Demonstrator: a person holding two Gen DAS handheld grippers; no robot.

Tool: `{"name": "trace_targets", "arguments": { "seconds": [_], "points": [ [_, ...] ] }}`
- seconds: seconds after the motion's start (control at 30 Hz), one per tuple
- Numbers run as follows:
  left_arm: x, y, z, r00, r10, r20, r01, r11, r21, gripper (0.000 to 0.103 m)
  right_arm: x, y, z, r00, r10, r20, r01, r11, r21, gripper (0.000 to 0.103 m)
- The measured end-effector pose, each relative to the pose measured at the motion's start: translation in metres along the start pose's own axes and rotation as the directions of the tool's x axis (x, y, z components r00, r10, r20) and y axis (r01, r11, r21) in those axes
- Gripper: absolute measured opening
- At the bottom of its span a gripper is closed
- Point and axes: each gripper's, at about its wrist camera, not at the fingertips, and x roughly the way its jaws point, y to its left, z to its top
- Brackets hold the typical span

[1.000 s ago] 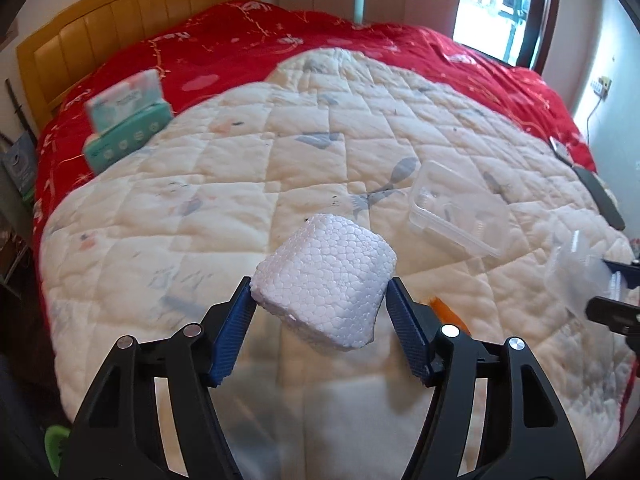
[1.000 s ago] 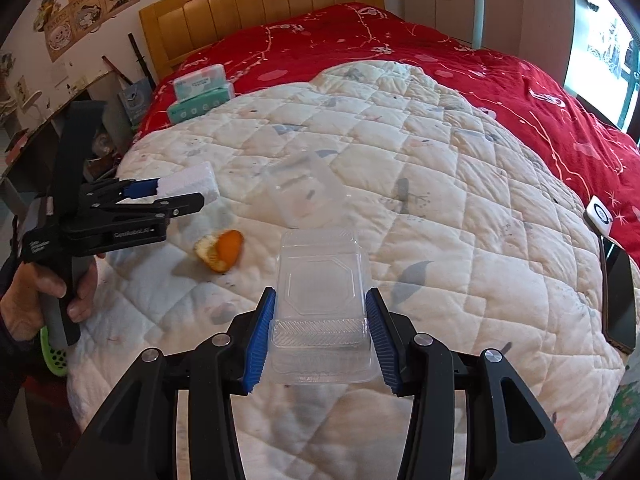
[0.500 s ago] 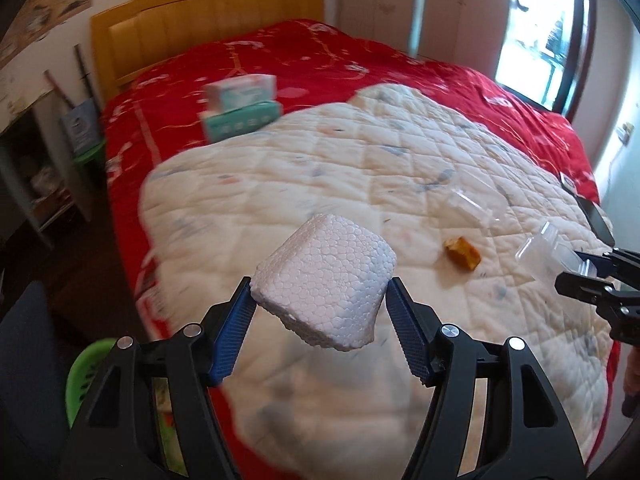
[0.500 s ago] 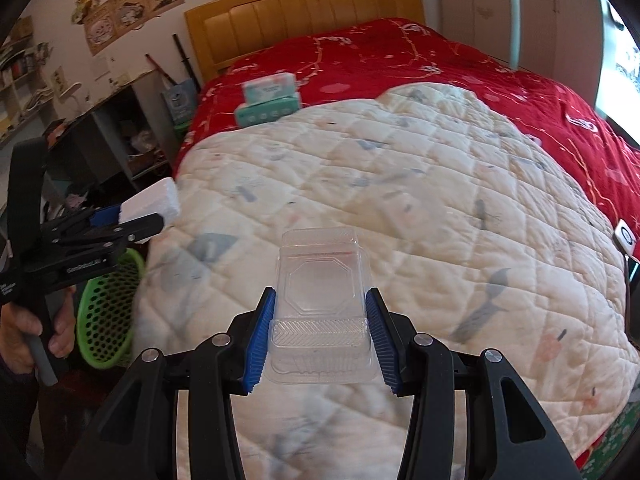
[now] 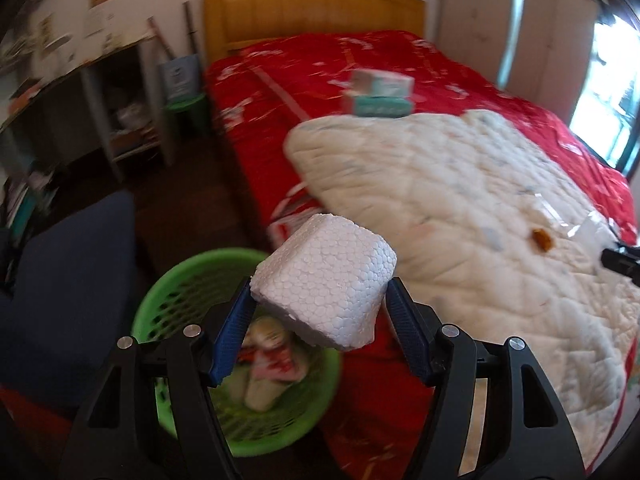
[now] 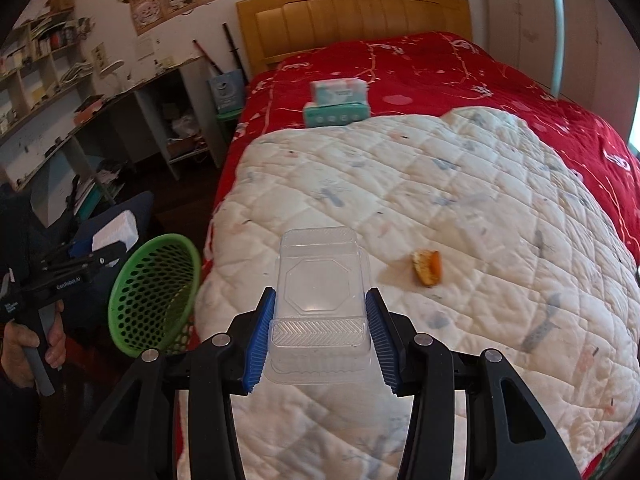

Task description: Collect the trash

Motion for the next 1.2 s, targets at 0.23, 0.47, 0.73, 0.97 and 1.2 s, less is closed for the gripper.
{"name": "trace_targets", "arguments": {
  "seconds": [0.23,0.47,0.73,0.97,1.2],
  "points": [
    [0.015,0.052,-0.028,0.994,0.065,-0.083,-0.073,0.993,-0.093,0.066,0.011,0.031,0.005,0.999,0.035,-0.017,-0.036,0.999,-0.039,0.045],
    [0.039,0.077,-0.046,0.984,0.086,-0.158,-0.110,0.983,-0.149,0.067,0.020,0.054,0.010,0.998,0.054,-0.029,-0.056,0.996,-0.071,0.045],
    [0.054,0.097,-0.062,0.976,0.056,-0.212,-0.102,0.972,-0.213,0.072,0.029,0.069,0.011,0.997,0.068,-0.047,-0.072,0.994,-0.087,0.045],
    [0.045,0.104,-0.070,0.978,0.052,-0.201,-0.103,0.963,-0.249,0.077,0.036,0.085,0.014,0.994,0.095,-0.054,-0.100,0.989,-0.108,0.045],
    [0.020,0.112,-0.073,0.984,0.070,-0.165,-0.112,0.958,-0.265,0.077,0.047,0.113,0.019,0.988,0.142,-0.066,-0.150,0.979,-0.139,0.045]
  ]
}}
